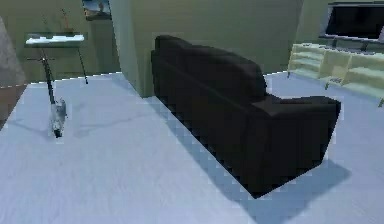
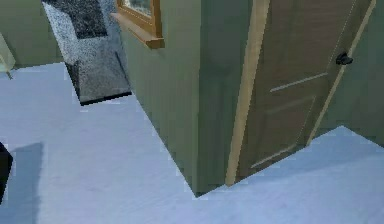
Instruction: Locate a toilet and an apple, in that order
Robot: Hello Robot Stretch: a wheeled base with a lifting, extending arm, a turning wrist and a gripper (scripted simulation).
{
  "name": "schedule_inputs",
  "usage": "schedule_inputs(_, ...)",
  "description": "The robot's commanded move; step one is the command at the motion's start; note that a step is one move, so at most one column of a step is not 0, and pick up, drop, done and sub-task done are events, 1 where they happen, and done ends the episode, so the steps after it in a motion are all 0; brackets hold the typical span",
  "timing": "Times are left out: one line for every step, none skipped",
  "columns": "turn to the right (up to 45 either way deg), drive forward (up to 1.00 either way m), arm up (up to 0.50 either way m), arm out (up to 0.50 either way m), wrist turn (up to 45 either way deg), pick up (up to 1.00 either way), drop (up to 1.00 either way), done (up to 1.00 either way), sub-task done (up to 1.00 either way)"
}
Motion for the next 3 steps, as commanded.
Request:
schedule_inputs(-24.0, 0.0, 0.0, 0.0, 0.0, 0.0, 0.0, 0.0, 0.0)
schedule_inputs(0.0, 0.65, 0.0, 0.0, 0.0, 0.0, 0.0, 0.0, 0.0)
schedule_inputs(-45.0, 0.0, 0.0, 0.0, 0.0, 0.0, 0.0, 0.0, 0.0)
